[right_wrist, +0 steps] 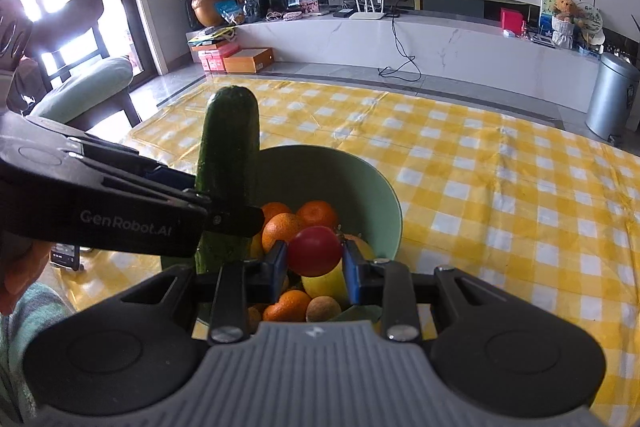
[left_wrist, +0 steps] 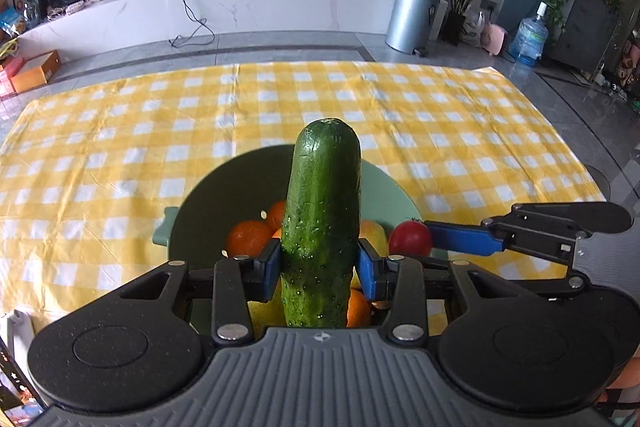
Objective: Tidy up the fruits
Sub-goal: 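Lower the cucumber and tomato into the colander and open both tools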
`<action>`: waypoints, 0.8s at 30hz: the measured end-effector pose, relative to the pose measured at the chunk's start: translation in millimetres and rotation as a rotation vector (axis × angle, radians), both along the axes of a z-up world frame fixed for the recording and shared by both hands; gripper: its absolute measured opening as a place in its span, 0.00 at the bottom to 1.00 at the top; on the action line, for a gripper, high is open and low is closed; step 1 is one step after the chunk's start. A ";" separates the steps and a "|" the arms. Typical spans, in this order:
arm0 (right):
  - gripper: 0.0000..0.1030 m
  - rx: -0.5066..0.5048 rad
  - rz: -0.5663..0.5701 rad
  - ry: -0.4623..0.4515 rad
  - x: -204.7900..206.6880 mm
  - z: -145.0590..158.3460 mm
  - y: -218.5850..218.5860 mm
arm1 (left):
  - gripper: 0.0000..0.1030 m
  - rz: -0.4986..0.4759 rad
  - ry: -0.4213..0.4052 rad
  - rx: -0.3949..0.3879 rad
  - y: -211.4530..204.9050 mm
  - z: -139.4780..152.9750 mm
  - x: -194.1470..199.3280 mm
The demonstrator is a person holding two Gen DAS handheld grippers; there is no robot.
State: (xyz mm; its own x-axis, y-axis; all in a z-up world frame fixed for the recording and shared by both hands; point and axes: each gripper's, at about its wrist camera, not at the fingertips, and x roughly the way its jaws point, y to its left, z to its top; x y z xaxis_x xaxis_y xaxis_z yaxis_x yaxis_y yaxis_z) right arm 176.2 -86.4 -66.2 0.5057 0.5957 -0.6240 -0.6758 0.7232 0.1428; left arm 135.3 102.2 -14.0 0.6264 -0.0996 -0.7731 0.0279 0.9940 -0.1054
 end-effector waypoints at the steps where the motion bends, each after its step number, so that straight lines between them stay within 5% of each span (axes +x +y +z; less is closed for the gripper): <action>1: 0.26 -0.009 0.004 -0.001 1.1 -1.2 0.9 | 0.42 0.002 0.007 0.000 0.4 -2.4 1.3; 20: 0.26 -0.117 0.071 -0.040 14.7 -9.8 15.9 | 0.42 0.028 0.015 -0.076 18.0 -31.3 20.2; 24: 0.26 -0.116 0.096 -0.012 15.7 -10.6 17.2 | 0.52 0.013 0.019 -0.121 19.1 -34.4 17.5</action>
